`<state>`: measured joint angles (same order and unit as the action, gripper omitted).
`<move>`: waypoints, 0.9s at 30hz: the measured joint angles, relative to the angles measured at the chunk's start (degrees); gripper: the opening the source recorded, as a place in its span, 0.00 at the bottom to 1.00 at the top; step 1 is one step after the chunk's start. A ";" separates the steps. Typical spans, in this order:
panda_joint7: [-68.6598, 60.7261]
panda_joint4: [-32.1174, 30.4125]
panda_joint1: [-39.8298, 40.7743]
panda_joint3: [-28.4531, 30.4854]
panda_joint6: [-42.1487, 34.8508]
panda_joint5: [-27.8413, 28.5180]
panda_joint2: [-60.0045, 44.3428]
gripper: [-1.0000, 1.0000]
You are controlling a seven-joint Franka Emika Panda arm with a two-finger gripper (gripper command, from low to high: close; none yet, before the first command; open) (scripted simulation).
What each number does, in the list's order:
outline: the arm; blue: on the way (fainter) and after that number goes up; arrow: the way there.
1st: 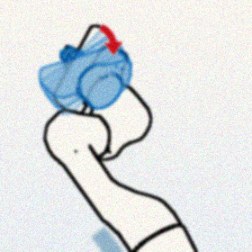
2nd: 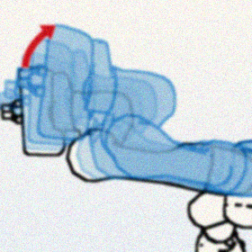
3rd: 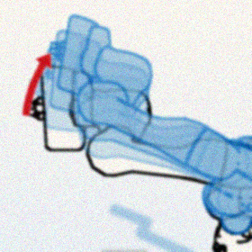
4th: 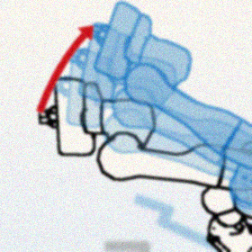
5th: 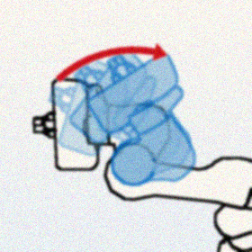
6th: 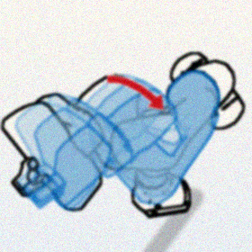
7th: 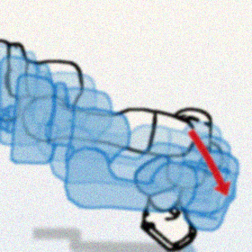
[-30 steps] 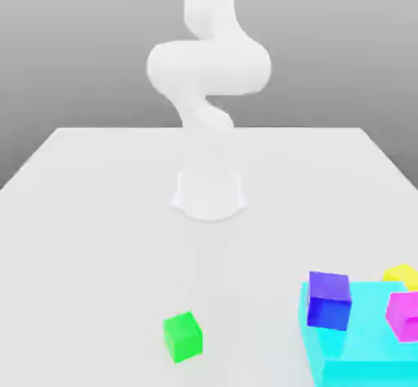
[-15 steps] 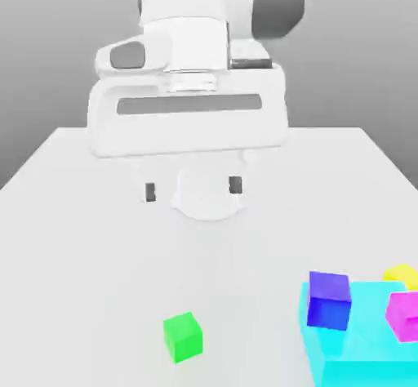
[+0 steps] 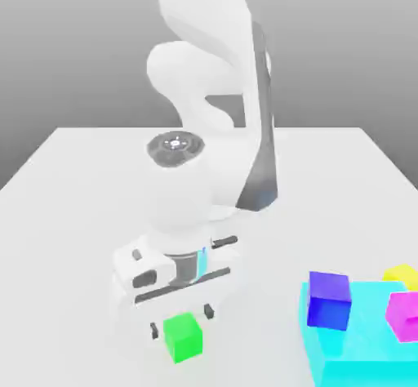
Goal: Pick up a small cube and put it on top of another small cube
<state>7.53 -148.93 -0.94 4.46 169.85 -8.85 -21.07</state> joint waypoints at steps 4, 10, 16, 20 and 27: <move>0.06 0.00 0.01 -0.01 -0.06 0.05 0.00 0.00; 1.81 -1.10 -1.35 1.87 -4.16 2.42 5.24 0.00; 3.83 0.35 -5.77 -0.92 -16.30 5.89 15.91 0.00; 3.78 4.36 -14.09 -4.83 -26.26 7.04 21.89 0.00; 4.36 5.43 -18.16 -6.63 -24.41 8.78 19.06 1.00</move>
<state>11.89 -143.50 -19.11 -2.17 145.44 -0.08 -2.00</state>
